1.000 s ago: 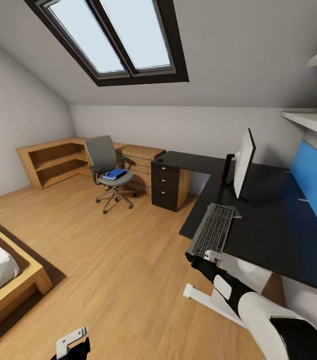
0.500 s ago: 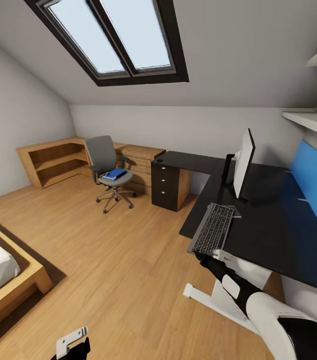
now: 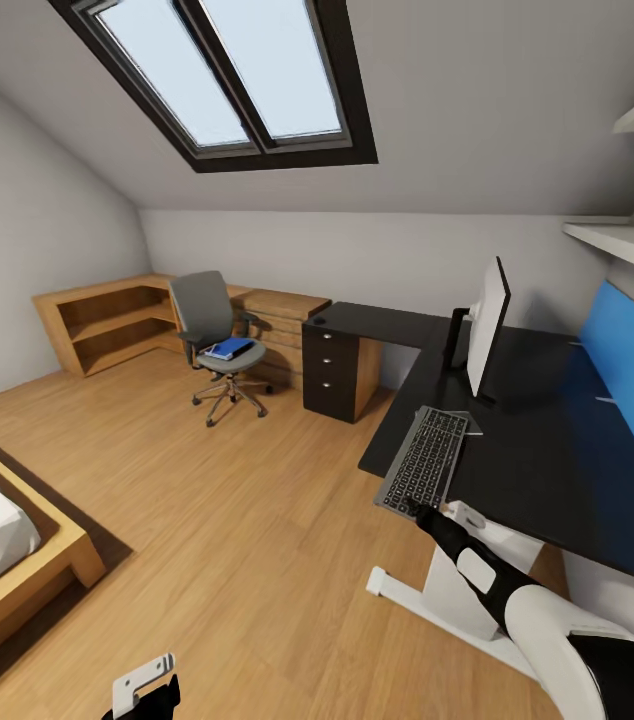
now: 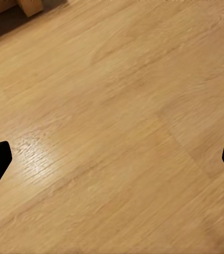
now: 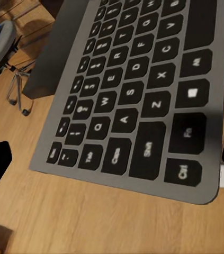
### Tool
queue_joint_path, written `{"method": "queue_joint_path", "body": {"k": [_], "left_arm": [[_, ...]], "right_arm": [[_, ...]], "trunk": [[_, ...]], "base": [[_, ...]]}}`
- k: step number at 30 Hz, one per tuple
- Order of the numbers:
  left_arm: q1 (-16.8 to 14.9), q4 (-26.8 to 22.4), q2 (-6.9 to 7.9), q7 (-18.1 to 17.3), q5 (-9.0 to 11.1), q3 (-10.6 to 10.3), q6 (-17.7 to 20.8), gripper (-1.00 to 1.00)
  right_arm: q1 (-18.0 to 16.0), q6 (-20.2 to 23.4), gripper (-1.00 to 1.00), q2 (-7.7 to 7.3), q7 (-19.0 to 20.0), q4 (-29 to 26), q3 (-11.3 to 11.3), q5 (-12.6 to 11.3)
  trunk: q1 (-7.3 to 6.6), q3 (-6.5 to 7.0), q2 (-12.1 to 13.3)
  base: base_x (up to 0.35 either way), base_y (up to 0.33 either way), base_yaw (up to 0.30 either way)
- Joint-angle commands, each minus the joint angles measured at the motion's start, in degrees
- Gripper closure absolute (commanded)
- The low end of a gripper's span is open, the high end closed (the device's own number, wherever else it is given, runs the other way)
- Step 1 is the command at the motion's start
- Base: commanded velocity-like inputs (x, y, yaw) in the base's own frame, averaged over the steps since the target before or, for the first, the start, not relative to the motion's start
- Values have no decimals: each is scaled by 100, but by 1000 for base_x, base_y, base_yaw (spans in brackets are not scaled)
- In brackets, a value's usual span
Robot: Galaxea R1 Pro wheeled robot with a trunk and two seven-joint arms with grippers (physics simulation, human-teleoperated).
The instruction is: In the bedroom, organize the workspace by keeping the computer under the desk, ensuring the monitor is on the desk, placing the keyboard on the desk next to the monitor, placing the mouse on the desk next to the keyboard, moving the folder from the swivel chair onto the desk next to the mouse, stacking the notebook on top of the folder with the pen on top of the notebook, and positioning the swivel chair next to the desk.
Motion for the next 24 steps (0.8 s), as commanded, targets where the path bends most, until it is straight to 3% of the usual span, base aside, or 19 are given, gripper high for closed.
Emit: {"method": "queue_joint_path", "body": {"k": [1, 8, 24], "left_arm": [[-2, -10, 8, 49, 33, -25, 20, -100], [-4, -18, 8, 49, 25, -25, 20, -100], [0, -19, 8, 49, 15, -25, 20, -100]], "right_arm": [[-6, -13, -100, 1, 31, 12, -32, -14], [-6, -15, -100, 20, -27, 20, -26, -32], [-6, -22, -100, 6, -625, 15, -33, -50]], "trunk": [[0, -6, -4], [0, -6, -4], [0, -6, -4]], "base": [[0, 0, 0], [0, 0, 0], [0, 0, 0]]}}
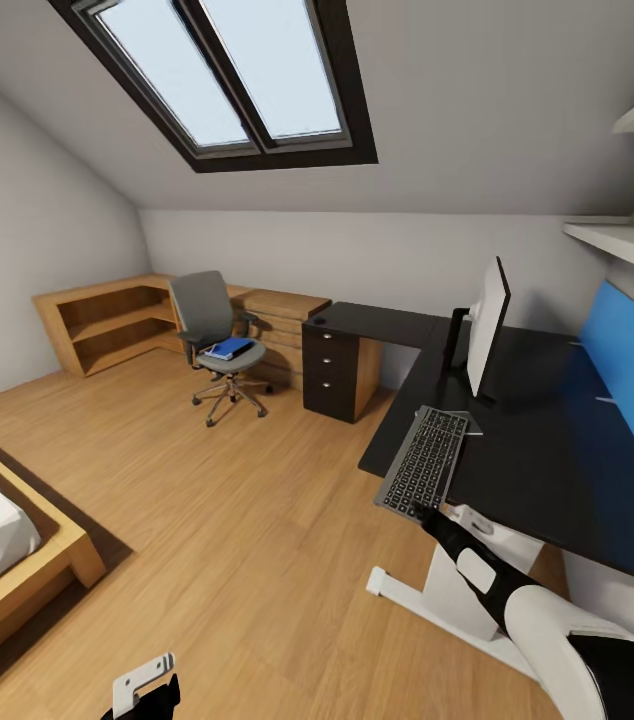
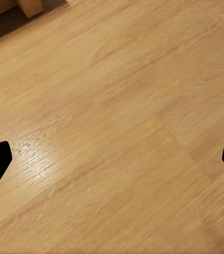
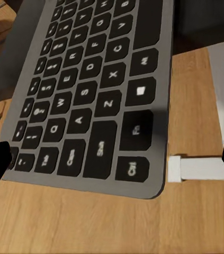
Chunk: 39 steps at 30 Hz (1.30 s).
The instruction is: In the bedroom, organize the workspace by keeping the computer under the desk, ensuring the monitor is on the desk, placing the keyboard on the desk next to the monitor, placing the mouse on the desk next to the keyboard, moving the folder from the swivel chair onto the desk next to the mouse, stacking the notebook on top of the folder with the pen on top of the notebook, and positioning the swivel chair next to the desk.
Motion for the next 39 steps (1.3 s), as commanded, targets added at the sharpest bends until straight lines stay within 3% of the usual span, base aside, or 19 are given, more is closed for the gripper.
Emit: {"method": "queue_joint_path", "body": {"k": [1, 39], "left_arm": [[-5, -10, 8, 49, 33, -25, 21, -100], [-6, -10, 19, 37, 37, -17, 21, -100]], "right_arm": [[-6, -17, -100, 4, -6, 11, -32, -19], [-6, -17, -100, 24, -37, 10, -23, -10]], "trunk": [[0, -6, -4], [0, -6, -4]], "base": [[0, 0, 0], [55, 33, 0]]}}
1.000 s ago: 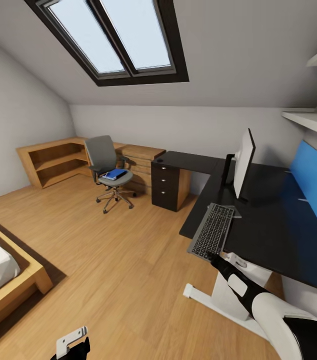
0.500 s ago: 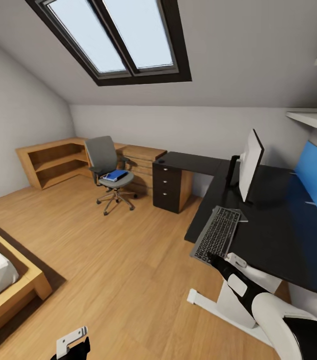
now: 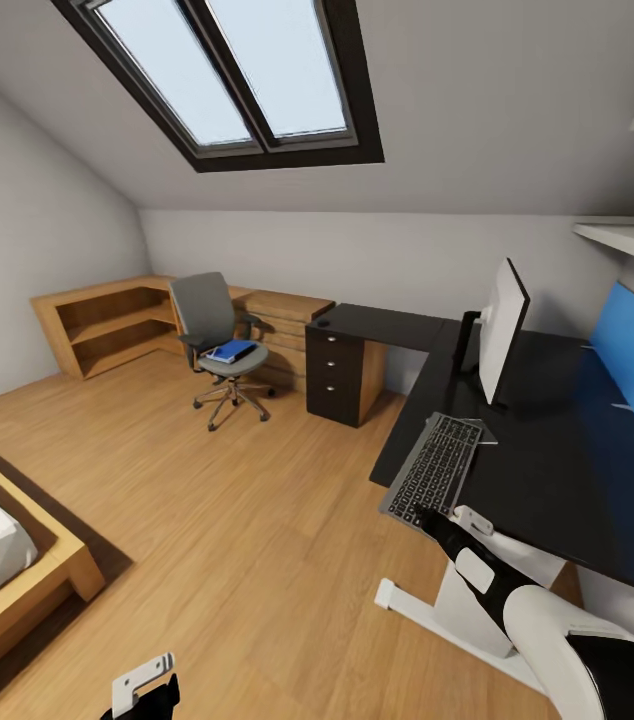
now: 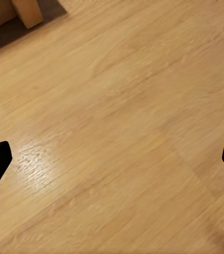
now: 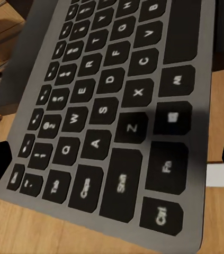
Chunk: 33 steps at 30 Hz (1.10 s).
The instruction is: In the bedroom, organize the workspace by keeping the computer under the desk, ensuring the monitor is on the desk, placing the keyboard on the desk next to the monitor, placing the mouse on the desk next to the keyboard, moving the folder from the swivel chair onto the desk next to the mouse, stacking the notebook on top of the folder with the pen on top of the notebook, and positioning the swivel chair next to the desk.
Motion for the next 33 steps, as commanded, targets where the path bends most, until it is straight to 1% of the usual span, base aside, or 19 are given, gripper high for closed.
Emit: {"method": "queue_joint_path", "body": {"k": [1, 10, 15, 24, 33], "left_arm": [[-3, -10, 9, 48, 34, -24, 20, -100], [-3, -10, 15, 49, 37, -17, 20, -100], [-1, -10, 15, 44, 38, -17, 19, -100], [-2, -10, 6, 49, 31, -25, 20, -100], [0, -10, -1, 53, 29, -27, 19, -100]], "right_arm": [[-6, -18, -100, 0, 39, 11, -31, -20], [-6, -18, -100, 2, 42, 11, -31, -11], [-6, -18, -100, 3, 46, 11, -28, -11], [-6, -18, -100, 0, 48, 11, -26, -3], [-6, -9, -100, 0, 48, 11, -29, -2]], "trunk": [[0, -6, -4], [0, -6, -4], [0, -6, -4], [0, -6, -4], [0, -6, -4]], "base": [[0, 44, 0], [0, 48, 0], [0, 218, 0], [0, 50, 0], [65, 138, 0]]}}
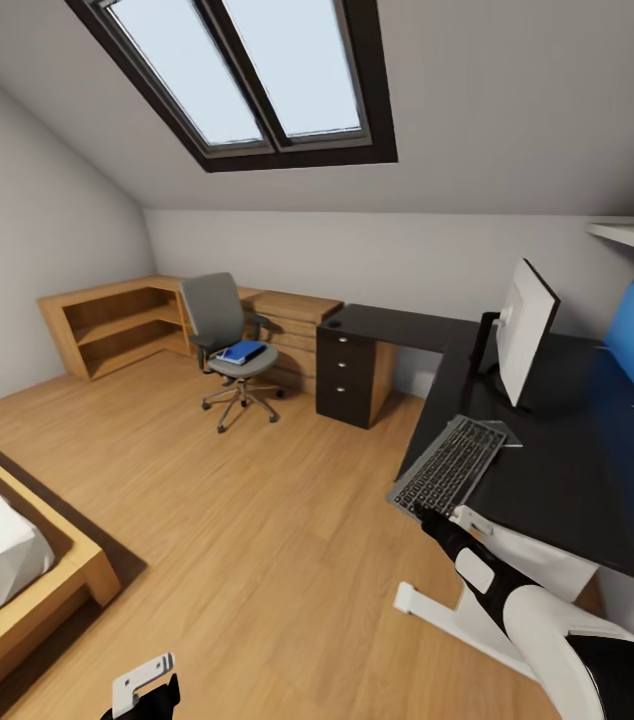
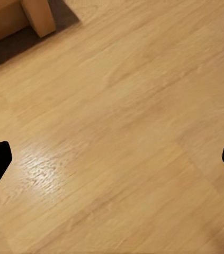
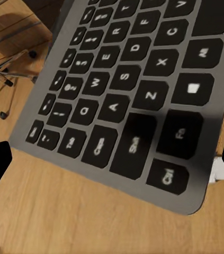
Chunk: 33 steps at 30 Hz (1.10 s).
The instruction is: In the bedroom, organize the workspace by keeping the computer under the desk, ensuring the monitor is on the desk, placing the keyboard on the desk next to the monitor, placing the mouse on the desk next to the keyboard, moving the folder from the swivel chair onto the desk next to the mouse, stacking the notebook on top of the folder with the pen on top of the notebook, and positioning the swivel chair next to the desk.
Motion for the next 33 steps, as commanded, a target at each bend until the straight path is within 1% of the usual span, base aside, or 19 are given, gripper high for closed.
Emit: {"method": "queue_joint_path", "body": {"k": [1, 18, 29, 33], "left_arm": [[-3, -9, 8, 52, 33, -28, 17, -100], [-4, -9, 7, 57, 33, -34, 19, -100], [-5, -9, 7, 57, 33, -34, 17, -100], [-8, -9, 4, 57, 33, -34, 13, -100]], "right_arm": [[-6, -20, -100, 0, 39, 12, -31, -19], [-6, -26, -100, 0, 39, 12, -24, -18], [-6, -27, -100, 0, 39, 12, -23, -11], [-6, -27, -100, 0, 39, 12, -23, -12]], "trunk": [[2, -6, -4], [2, -6, -4], [2, -6, -4], [2, -6, -4]], "base": [[188, 177, 0], [252, 215, 0], [45, 22, 0], [185, 163, 0]]}}
